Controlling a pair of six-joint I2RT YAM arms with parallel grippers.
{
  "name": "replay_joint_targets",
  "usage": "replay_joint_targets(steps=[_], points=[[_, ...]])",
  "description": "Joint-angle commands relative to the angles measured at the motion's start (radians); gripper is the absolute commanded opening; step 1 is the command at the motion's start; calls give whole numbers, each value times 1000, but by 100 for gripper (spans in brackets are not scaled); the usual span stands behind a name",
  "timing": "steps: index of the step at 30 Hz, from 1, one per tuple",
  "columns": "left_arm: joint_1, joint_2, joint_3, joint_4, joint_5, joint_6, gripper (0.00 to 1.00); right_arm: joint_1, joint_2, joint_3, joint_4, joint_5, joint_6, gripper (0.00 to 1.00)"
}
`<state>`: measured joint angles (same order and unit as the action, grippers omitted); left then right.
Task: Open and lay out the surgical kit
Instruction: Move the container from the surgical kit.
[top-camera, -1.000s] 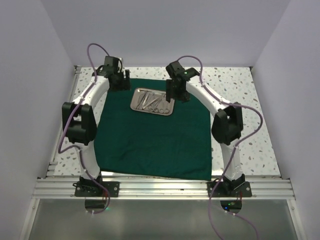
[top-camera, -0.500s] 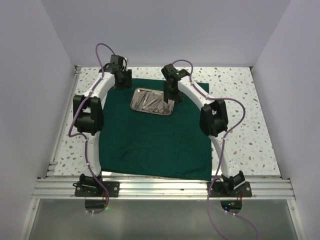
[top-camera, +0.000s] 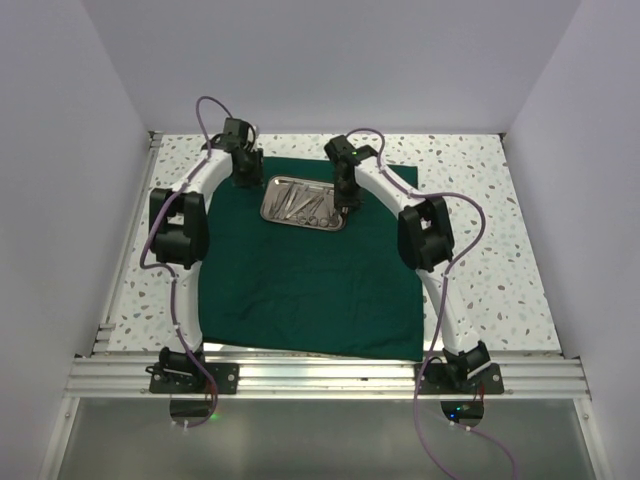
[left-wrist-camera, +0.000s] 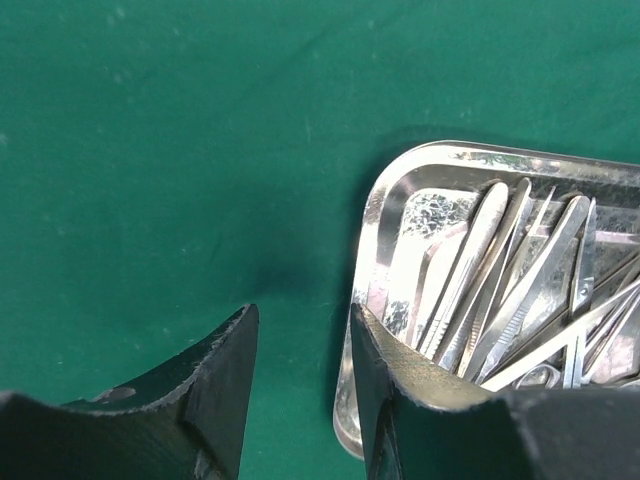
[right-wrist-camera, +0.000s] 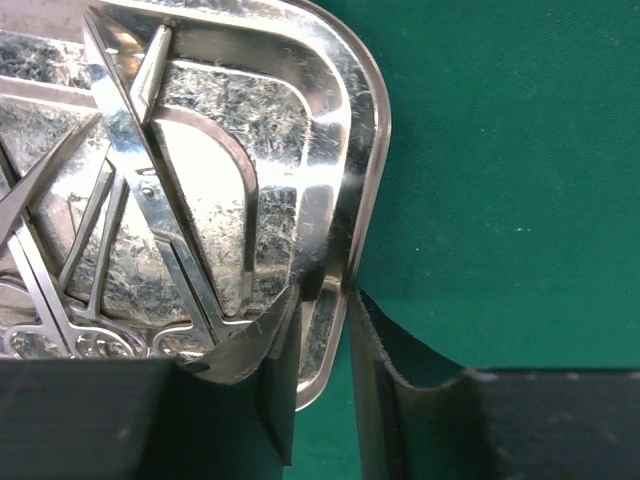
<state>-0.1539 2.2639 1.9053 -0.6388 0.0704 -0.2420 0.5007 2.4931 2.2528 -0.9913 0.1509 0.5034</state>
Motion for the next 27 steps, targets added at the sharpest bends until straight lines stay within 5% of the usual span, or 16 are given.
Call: replay_joint_targets(steps=[1, 14, 18, 27], points=[[1, 14, -12, 24, 23, 18, 45, -5, 24, -13, 20, -17, -6, 26], [-47, 20, -90, 28, 39, 29, 33, -7, 23, -42, 28, -22, -20, 2], [-55, 6, -136, 34, 40, 20, 0, -11, 10, -52, 25, -24, -22, 0], [-88, -116, -241, 37, 12, 12, 0, -13, -83, -145, 40, -28, -34, 0]])
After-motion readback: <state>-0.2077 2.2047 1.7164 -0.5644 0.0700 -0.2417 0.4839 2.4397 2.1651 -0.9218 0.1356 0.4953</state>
